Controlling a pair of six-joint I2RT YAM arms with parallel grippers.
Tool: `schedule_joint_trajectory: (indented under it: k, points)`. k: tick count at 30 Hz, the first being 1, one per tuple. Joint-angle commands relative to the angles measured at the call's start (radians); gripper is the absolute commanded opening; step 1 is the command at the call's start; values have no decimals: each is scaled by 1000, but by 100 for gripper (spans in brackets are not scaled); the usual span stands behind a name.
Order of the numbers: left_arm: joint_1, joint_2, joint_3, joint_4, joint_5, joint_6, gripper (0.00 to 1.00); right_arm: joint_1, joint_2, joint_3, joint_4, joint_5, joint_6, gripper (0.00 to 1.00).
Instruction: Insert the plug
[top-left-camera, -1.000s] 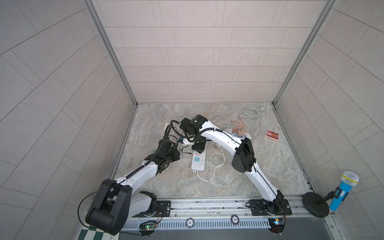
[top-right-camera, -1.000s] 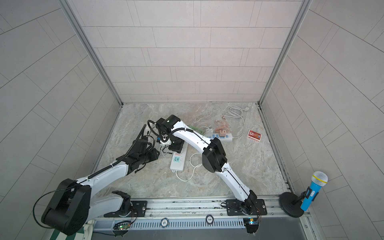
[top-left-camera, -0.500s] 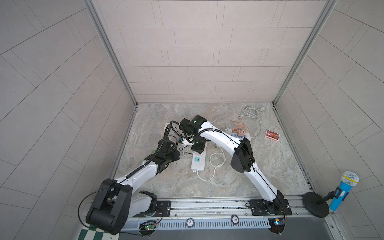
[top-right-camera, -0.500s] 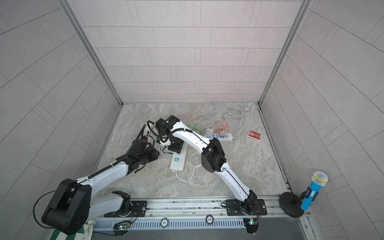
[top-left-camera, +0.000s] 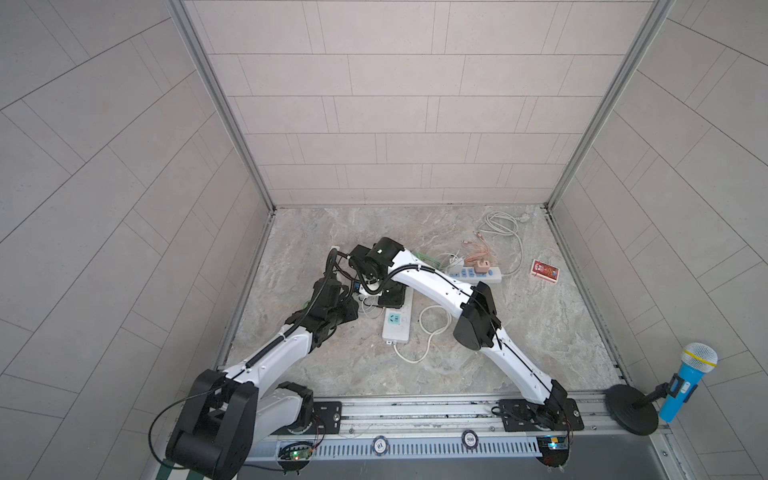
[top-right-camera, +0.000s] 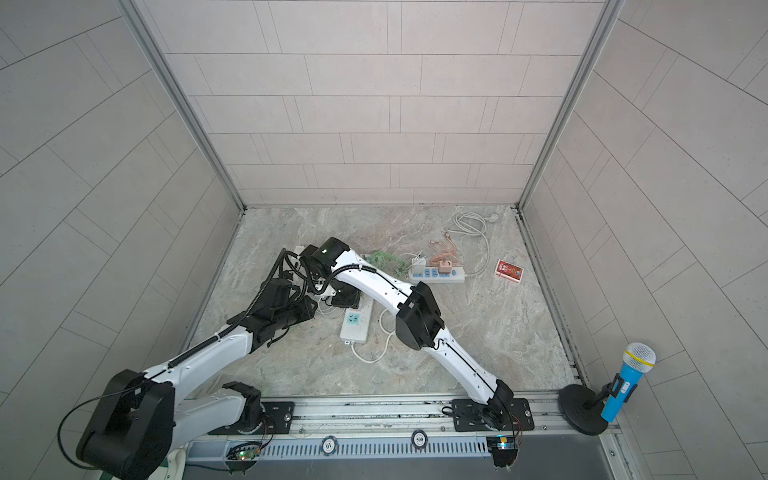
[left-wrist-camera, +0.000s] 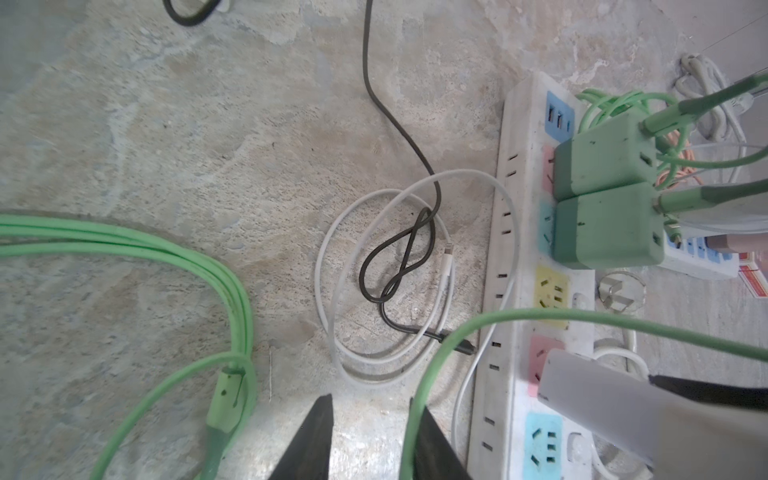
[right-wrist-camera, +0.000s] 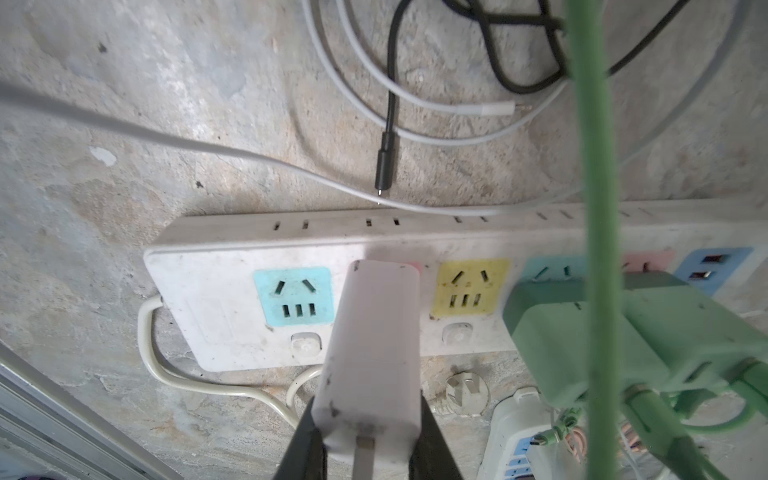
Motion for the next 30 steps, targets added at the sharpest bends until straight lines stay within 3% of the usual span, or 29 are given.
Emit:
schedule_joint_trajectory:
  k: [1,7,19,30]
  points:
    - [5,-48,-7,-41,-24,16,36,10,126,-62,42,-81,3,0]
    - [5,-117,-32,-50,-70,14,38,8,164,-85,80,-92,3,0]
    - [10,-198,11,-165,-117,22,56,-6,215,-95,113,-139,9,0]
    - [14,-157,49,-170,-112,35,62,-40,228,-116,181,-169,34,0]
